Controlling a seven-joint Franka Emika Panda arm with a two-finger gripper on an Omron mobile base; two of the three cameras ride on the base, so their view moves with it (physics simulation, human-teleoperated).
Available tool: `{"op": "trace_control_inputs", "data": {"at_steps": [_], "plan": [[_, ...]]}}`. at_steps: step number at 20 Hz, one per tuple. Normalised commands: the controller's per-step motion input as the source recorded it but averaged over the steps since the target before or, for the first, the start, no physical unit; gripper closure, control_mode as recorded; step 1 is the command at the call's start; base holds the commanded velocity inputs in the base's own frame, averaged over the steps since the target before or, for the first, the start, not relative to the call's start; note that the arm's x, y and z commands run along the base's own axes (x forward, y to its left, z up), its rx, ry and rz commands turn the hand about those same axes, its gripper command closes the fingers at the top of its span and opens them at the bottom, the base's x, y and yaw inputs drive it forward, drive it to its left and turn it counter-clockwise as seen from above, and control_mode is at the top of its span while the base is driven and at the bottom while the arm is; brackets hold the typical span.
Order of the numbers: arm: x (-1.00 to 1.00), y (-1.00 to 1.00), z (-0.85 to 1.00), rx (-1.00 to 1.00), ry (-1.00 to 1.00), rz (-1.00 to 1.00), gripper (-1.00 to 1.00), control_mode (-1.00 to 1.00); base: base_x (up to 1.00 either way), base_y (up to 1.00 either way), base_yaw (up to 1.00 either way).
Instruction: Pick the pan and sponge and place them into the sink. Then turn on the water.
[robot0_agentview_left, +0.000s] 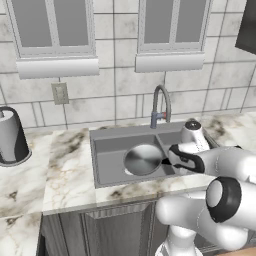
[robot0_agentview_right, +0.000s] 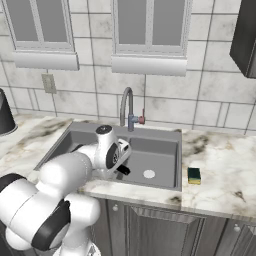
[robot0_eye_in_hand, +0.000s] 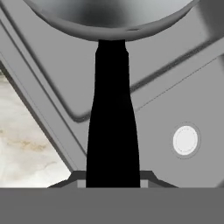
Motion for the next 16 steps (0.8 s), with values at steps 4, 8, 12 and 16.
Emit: {"op": "trace_control_inputs", "data": {"at_steps": [4, 8, 12, 16], "plan": [[0.01, 0.33, 0.0, -0.01, 0.0, 0.0, 1.0, -1.0, 0.0, 0.0, 0.0], [0.08, 0.31, 0.0, -0.01, 0.0, 0.0, 1.0, -1.0, 0.0, 0.0, 0.0], [0.17, 0.32, -0.02, 0.0, 0.0, 0.0, 1.0, -1.0, 0.0, 0.0, 0.0], [0.2, 0.28, -0.05, 0.0, 0.0, 0.0, 1.0, -1.0, 0.0, 0.0, 0.0]]}}
